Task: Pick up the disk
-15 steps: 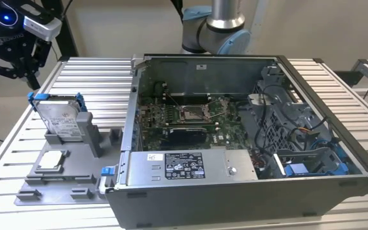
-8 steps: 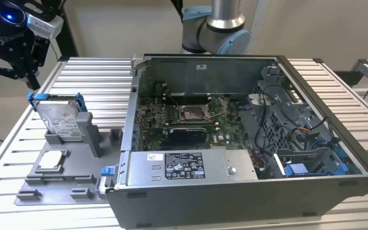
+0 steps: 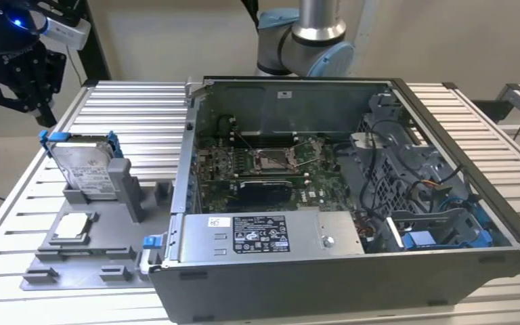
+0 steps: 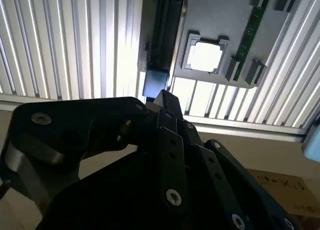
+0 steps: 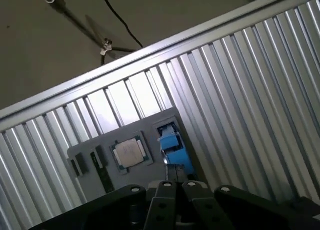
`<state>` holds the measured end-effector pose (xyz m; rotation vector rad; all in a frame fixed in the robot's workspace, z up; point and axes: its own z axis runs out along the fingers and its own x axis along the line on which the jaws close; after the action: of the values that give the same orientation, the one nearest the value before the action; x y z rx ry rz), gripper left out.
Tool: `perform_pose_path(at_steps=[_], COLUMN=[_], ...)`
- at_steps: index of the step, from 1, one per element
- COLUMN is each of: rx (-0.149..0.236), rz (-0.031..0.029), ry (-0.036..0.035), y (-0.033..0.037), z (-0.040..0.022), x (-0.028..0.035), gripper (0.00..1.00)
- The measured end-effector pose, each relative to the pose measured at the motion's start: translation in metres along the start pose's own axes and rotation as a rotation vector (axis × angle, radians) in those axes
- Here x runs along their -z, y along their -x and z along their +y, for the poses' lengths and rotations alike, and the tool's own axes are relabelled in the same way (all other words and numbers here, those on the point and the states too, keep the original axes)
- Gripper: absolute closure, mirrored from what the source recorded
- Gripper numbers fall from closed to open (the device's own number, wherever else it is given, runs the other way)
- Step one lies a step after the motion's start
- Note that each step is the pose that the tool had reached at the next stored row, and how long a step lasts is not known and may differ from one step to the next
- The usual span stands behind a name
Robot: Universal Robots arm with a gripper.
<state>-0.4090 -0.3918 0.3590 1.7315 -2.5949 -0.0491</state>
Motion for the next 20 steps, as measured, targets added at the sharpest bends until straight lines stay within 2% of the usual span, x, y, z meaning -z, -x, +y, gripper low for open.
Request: perform_pose_path(at_steps=[12,16,20], rx=[0.218,0.288,0.334], rz=[0.0076,0.006,0.0047], ry=[-0.0015,-0.0068,-0.0091], y=[0.0,0.0,0.0001], z=[0.0,0.0,0.0], x=[0.0,0.0,-0.0002], gripper=[1.0,1.0,1.0])
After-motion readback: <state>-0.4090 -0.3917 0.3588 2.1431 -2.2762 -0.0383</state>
